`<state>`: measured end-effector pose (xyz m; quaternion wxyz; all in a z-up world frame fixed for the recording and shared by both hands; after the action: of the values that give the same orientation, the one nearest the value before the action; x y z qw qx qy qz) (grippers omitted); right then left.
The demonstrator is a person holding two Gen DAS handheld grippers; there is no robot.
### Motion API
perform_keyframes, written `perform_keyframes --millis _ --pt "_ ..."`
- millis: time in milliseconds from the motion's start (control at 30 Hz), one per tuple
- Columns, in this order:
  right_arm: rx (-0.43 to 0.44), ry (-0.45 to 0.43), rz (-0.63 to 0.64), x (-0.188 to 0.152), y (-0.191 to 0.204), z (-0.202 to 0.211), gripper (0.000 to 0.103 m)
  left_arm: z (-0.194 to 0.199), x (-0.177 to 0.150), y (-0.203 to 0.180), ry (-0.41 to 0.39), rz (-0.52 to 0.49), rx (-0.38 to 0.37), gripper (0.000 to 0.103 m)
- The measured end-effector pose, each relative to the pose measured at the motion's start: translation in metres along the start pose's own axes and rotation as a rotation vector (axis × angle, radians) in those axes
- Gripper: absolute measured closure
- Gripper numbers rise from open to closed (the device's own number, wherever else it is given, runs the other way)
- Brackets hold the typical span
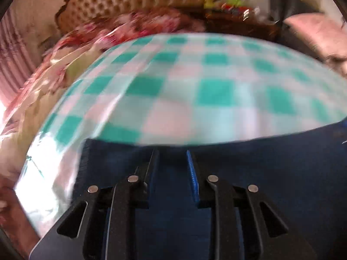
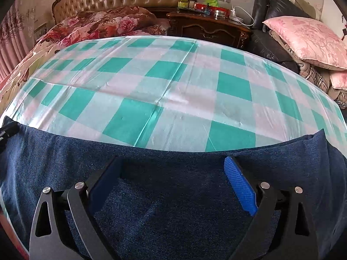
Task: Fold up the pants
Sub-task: 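Grasp the folded jeans edge with the left gripper while the right gripper holds the jeans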
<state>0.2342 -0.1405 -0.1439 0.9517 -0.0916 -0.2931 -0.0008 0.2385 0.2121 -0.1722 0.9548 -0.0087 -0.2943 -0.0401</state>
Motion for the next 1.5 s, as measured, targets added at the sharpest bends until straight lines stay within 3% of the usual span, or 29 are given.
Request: perform_keyframes --millis 33,133,267,333,400,433,533,600,767,867,967,1300,1500 --pt "0.0 0.001 -0.001 0.0 -0.001 0.0 0.012 0.002 0.0 0.009 -0.015 0.017 -0.013 0.076" --pt "0.0 0.0 -0.001 0.0 0.0 0.0 0.011 0.016 0.002 0.048 -0.044 0.063 0.137 0.075" --pt "0.005 0.005 -0.007 0.0 -0.001 -0.001 0.009 0.064 -0.017 0.115 -0.144 0.337 0.05 0.072" --pt "0.001 0.003 -0.006 0.001 0.0 0.0 0.009 0.083 -0.039 0.133 -0.183 0.426 -0.008 0.072" --pt "-0.026 -0.026 0.027 0.002 0.005 0.009 0.023 0.096 -0.061 0.141 -0.209 0.489 -0.083 0.073" --pt "-0.019 -0.05 0.038 0.003 0.012 0.019 0.046 0.103 -0.074 0.141 -0.221 0.507 -0.117 0.073" --pt "0.106 -0.091 0.082 0.004 0.047 0.052 0.053 0.113 -0.101 0.131 -0.247 0.532 -0.211 0.073" --pt "0.242 -0.087 0.17 -0.003 0.092 0.073 0.06 0.116 -0.111 0.123 -0.256 0.554 -0.244 0.073" --pt "0.385 -0.086 0.302 -0.014 0.179 0.105 0.06 0.103 -0.123 0.112 -0.211 0.534 -0.219 0.072" --pt "0.366 -0.044 0.366 -0.017 0.216 0.097 0.068 0.092 -0.127 0.108 -0.184 0.521 -0.213 0.072" --pt "0.295 -0.001 0.389 -0.018 0.229 0.078 0.069 0.089 -0.128 0.11 -0.186 0.522 -0.223 0.072" --pt "0.249 -0.004 0.41 -0.024 0.23 0.068 0.07 0.082 -0.12 0.105 -0.177 0.479 -0.202 0.071" --pt "0.245 -0.006 0.407 -0.024 0.231 0.067 0.07 0.081 -0.12 0.107 -0.172 0.472 -0.192 0.079"
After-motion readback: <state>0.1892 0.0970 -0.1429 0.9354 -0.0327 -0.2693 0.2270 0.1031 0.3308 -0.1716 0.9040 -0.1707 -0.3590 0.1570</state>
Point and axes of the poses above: each gripper's, at about its wrist camera, not at the fingertips, and z roughly against the way its jaws point, y to its left, x to its top, the point moved 2 cm from there along -z, roughly the way its jaws point, and after that the axes turned 9 degrees about -x, right-handed, at the moved point
